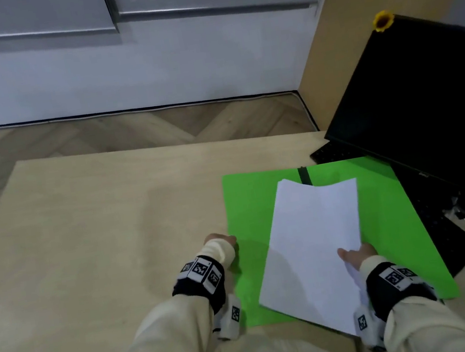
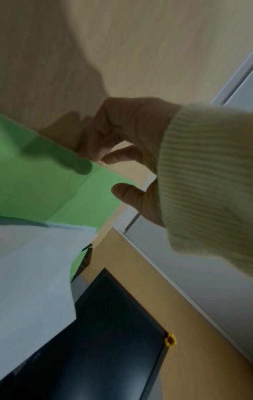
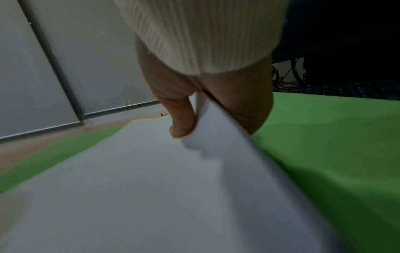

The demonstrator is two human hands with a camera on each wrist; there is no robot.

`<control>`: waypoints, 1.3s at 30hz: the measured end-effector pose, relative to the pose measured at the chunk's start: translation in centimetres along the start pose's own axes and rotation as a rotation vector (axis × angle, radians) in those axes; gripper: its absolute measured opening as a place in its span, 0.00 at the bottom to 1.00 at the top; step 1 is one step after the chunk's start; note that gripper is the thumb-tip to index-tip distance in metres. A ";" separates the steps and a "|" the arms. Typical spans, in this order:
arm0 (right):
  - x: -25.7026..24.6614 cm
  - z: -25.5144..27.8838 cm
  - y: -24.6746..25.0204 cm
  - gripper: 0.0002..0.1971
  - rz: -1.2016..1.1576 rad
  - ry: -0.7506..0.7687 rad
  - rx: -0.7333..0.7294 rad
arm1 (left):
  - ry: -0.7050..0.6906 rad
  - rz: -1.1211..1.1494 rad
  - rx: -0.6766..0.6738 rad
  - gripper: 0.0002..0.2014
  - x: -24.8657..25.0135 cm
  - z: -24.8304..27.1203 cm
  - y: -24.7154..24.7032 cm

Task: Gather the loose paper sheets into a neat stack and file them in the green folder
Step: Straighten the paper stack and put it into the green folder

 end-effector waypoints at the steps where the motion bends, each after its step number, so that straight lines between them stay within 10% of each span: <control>1: 0.1 -0.2 0.1 0.37 0.004 -0.005 -0.007 | -0.054 -0.097 0.056 0.25 0.6 0.7 0.1; 11: 1.6 -1.5 0.8 0.37 -0.124 0.017 -0.062 | -0.208 -0.247 0.192 0.26 2.6 2.8 0.1; 26: -8.0 1.6 -6.8 0.34 -0.176 0.179 -0.214 | -0.368 -0.332 0.648 0.16 5.8 8.5 22.4; 39: -13.4 7.5 -17.0 0.31 0.015 0.255 -0.270 | -0.336 -0.306 0.710 0.15 5.2 8.9 29.5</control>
Point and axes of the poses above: each hand's wrist, its own z-axis away from the middle knuckle, its own y-axis out of the back of the hand, x = y × z, the point moved 7 cm from there along -z, towards the middle knuckle, and after that the axes turned 4 degrees about x, right-handed, at the moved point
